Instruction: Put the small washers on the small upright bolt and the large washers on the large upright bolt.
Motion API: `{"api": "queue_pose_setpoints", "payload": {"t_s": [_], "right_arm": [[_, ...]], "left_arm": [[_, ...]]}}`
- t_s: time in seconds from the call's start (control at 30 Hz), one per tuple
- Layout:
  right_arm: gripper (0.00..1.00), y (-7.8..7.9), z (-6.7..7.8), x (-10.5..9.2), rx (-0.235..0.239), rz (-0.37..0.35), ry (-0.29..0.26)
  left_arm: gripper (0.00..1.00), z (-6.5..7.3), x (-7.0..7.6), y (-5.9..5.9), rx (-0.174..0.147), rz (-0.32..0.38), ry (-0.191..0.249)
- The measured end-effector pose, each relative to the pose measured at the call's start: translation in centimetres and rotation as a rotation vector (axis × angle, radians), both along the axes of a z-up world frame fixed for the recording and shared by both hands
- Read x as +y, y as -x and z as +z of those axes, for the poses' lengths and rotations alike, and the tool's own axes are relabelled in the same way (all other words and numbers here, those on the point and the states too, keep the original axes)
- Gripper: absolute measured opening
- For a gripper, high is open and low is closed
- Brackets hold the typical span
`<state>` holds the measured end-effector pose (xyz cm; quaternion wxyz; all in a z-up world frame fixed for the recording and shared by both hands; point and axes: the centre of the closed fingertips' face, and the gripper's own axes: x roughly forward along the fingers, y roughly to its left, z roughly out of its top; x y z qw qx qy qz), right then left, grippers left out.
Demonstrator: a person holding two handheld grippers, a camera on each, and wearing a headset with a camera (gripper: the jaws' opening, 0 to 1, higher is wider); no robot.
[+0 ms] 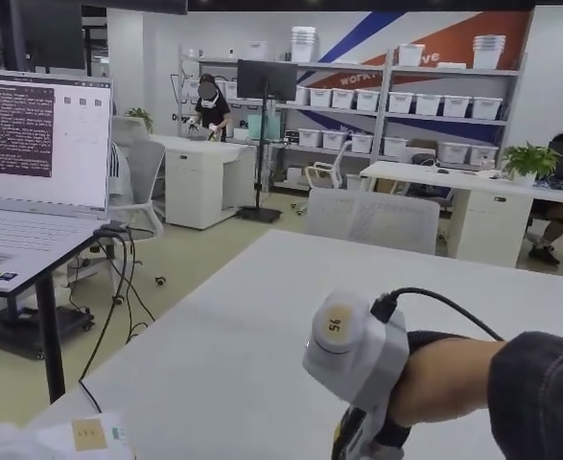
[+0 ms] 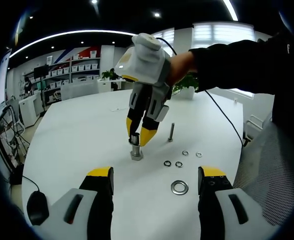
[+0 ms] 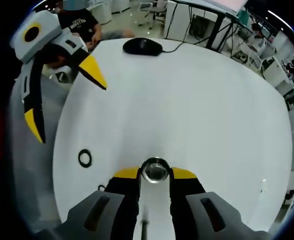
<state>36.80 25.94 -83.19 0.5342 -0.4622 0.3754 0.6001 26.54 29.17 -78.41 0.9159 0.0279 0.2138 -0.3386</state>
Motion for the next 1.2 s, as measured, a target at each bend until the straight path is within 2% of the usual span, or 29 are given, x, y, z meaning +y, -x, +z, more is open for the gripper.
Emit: {"api": "queue_pose_setpoints", "payload": {"t_s": [0.3, 0.63, 1.0, 1.2], "right_arm": [[0.23, 0.0, -1.6, -0.1, 0.009, -0.015, 0.022], [0.23, 0.1, -2.8, -0.2, 0.023, -0.032, 0.021], [0.24, 0.2, -3.1, -0.2, 0.028, -0.040, 0.010], [0.25, 0.4, -2.8, -0.5, 0.043, -0.049, -0.021]], "left_arm": [[0.68, 0.0, 0.0, 0.0, 0.000, -0.001, -0.001], [0.68, -0.1, -0.1, 0.0, 0.003, -0.001, -0.003], [0.68, -0.2, -0.2, 0.0, 0.005, -0.004, -0.006], [0.68, -0.2, -0.3, 0.1, 0.006, -0.006, -0.008]]}}
